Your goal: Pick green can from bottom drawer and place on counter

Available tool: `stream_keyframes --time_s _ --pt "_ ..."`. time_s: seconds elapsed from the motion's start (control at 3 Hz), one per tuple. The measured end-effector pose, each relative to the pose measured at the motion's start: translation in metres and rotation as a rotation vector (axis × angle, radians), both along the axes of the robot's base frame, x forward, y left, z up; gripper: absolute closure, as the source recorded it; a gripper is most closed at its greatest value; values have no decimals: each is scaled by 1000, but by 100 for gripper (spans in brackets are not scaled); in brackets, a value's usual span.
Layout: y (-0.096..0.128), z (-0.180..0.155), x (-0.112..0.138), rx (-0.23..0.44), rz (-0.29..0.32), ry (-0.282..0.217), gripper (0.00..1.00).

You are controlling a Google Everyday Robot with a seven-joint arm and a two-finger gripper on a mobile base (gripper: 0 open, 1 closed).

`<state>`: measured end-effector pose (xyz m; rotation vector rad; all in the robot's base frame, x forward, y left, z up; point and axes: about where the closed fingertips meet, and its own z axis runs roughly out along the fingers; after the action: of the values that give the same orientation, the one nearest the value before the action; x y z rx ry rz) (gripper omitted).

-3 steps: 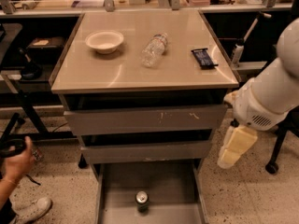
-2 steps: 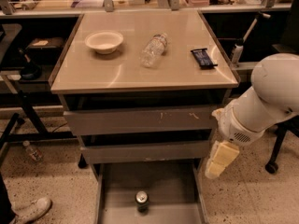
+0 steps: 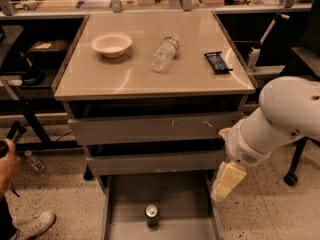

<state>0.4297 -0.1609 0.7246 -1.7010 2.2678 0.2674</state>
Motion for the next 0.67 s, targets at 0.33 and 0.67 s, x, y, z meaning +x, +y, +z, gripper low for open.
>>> stream_keyframes --time_s 0.33,0.67 --pt "30 -64 -1 101 11 35 0" --pt "59 -129 14 173 -6 32 0"
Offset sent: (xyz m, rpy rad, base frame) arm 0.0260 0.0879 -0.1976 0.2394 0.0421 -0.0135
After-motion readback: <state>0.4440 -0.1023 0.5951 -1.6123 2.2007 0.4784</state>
